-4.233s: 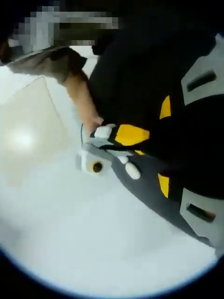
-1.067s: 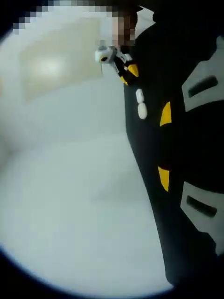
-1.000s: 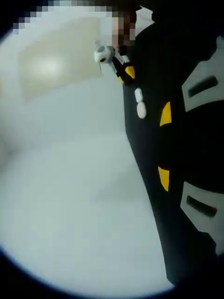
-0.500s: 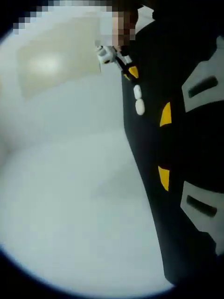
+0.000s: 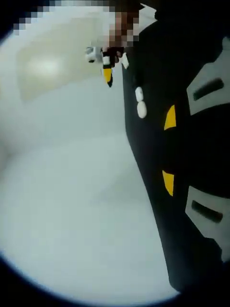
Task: Pick up three earphones and place each one into its charging case using tactile feedback, ensure that each earphone is properly inserted and securely positioned inside the case.
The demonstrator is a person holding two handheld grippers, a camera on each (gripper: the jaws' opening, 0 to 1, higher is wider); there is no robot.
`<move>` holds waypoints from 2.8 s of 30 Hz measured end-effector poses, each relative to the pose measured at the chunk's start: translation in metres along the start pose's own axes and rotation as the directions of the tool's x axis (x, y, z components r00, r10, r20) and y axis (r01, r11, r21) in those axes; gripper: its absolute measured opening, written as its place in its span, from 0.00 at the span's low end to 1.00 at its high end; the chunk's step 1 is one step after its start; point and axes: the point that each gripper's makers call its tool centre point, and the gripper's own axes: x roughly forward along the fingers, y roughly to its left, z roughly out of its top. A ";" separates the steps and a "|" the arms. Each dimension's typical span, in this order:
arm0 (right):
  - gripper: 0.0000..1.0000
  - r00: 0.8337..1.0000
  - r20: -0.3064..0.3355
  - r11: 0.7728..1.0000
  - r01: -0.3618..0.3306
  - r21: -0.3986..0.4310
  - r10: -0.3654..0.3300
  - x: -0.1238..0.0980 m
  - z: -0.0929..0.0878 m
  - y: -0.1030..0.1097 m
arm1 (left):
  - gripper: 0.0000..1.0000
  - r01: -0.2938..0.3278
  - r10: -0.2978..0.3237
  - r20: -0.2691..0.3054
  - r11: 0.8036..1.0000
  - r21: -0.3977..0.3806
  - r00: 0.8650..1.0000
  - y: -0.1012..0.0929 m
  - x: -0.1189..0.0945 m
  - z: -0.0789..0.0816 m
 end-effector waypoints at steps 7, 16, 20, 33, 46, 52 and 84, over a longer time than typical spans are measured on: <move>0.41 0.987 -0.094 0.991 -0.133 -0.005 0.132 0.052 -0.023 0.038 | 0.28 -0.072 0.072 -0.005 0.997 -0.023 0.997 0.017 -0.003 -0.002; 0.35 0.906 -0.325 0.960 -0.278 0.031 0.273 0.098 -0.117 0.125 | 0.28 -0.169 0.168 -0.025 0.984 -0.062 0.985 0.041 -0.008 -0.009; 0.32 0.890 -0.341 0.929 -0.356 -0.104 0.303 0.113 -0.122 0.151 | 0.26 -0.138 0.136 -0.034 0.987 -0.084 0.990 0.033 -0.005 -0.013; 0.04 0.939 -0.258 0.973 -0.205 0.108 0.226 0.115 -0.135 0.100 | 0.20 -0.064 0.061 -0.109 0.998 -0.028 0.992 0.010 0.008 -0.035; 0.10 0.925 -0.215 0.926 -0.247 0.285 0.313 0.114 -0.119 0.111 | 0.22 -0.095 0.104 -0.066 0.987 0.127 0.992 0.006 0.003 -0.029; 0.27 0.898 -0.302 0.947 -0.314 0.066 0.319 0.112 -0.138 0.140 | 0.33 -0.194 0.198 0.011 0.968 -0.159 0.980 0.003 -0.022 -0.005; 0.26 0.878 -0.347 0.940 -0.338 0.037 0.329 0.118 -0.171 0.136 | 0.59 -0.274 0.302 0.197 0.949 -0.156 0.933 0.008 -0.045 0.003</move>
